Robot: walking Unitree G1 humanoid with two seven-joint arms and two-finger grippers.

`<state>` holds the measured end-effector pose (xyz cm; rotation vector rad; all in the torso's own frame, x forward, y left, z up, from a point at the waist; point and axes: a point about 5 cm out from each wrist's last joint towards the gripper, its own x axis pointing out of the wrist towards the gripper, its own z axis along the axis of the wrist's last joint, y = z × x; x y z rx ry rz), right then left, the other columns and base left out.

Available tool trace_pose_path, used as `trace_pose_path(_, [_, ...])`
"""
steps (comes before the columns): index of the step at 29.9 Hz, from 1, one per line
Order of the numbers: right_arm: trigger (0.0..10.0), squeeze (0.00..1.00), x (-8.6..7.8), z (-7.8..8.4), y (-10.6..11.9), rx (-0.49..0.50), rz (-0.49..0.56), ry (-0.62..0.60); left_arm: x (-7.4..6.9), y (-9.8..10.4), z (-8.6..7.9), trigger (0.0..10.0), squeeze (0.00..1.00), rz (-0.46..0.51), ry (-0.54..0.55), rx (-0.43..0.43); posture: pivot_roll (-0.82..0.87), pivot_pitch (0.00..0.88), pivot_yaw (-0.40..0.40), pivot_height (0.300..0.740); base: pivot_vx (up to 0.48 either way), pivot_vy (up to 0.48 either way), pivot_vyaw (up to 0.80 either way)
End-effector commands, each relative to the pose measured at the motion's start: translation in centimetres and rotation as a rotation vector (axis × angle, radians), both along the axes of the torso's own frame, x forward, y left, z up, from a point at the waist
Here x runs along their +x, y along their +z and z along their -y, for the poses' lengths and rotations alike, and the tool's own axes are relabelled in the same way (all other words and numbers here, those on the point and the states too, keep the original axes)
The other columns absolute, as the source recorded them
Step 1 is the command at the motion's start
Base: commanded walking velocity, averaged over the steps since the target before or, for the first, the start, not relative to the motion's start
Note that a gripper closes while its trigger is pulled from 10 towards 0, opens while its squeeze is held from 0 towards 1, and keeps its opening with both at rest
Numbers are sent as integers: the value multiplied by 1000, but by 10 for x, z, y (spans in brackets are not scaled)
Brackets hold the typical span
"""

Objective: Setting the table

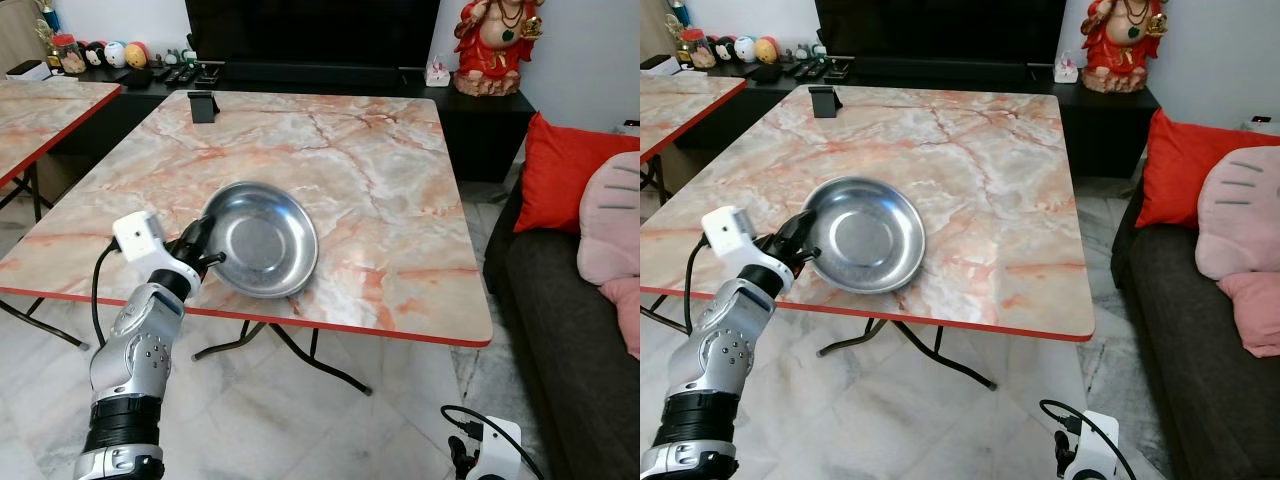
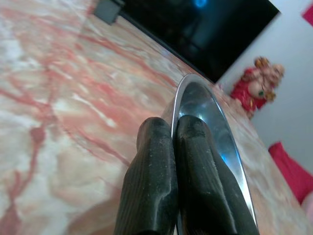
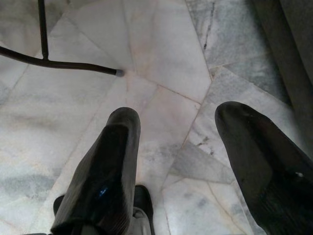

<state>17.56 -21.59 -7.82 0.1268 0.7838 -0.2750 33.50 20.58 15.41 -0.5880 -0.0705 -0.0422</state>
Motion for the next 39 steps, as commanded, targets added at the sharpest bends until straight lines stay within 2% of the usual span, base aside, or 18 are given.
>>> trace_pose_path(1, [10000, 0, 1, -2, 0, 6, -1, 1, 4, 12, -5, 10000, 0, 53, 37, -47, 26, 0, -3, 724, 0, 0, 0])
trace_pose_path(8, [10000, 0, 0, -3, -1, 12, -9, 6, 2, 14, -6, 10000, 0, 57, 29, -51, 28, 0, -3, 724, 0, 0, -63])
trace_pose_path(11, [10000, 0, 0, -4, -2, 26, -9, -2, 4, 15, -5, 10000, 0, 59, 27, -52, 30, 0, -8, 724, 0, 480, -765])
trace_pose_path(23, [10000, 0, 0, -7, -1, 21, -3, 7, 6, 23, 1, 10000, 0, 88, 13, -21, 32, 0, -3, 724, 0, 0, 0])
trace_pose_path(25, [10000, 0, 0, -7, -1, 22, -4, 6, 7, 24, 4, 10000, 0, 90, -4, -21, 32, 0, -3, 724, 0, 0, 0])
trace_pose_path(30, [10000, 0, 0, -8, -2, 25, -5, 5, 9, 13, 17, 10000, 0, 19, -61, 16, 32, 0, 0, 724, 0, 0, 0])
trace_pose_path(39, [10000, 0, 0, -7, -2, 32, -11, 4, 11, 16, 27, 10000, 0, 37, -56, -10, 25, 0, 1, 724, 0, 0, -63])
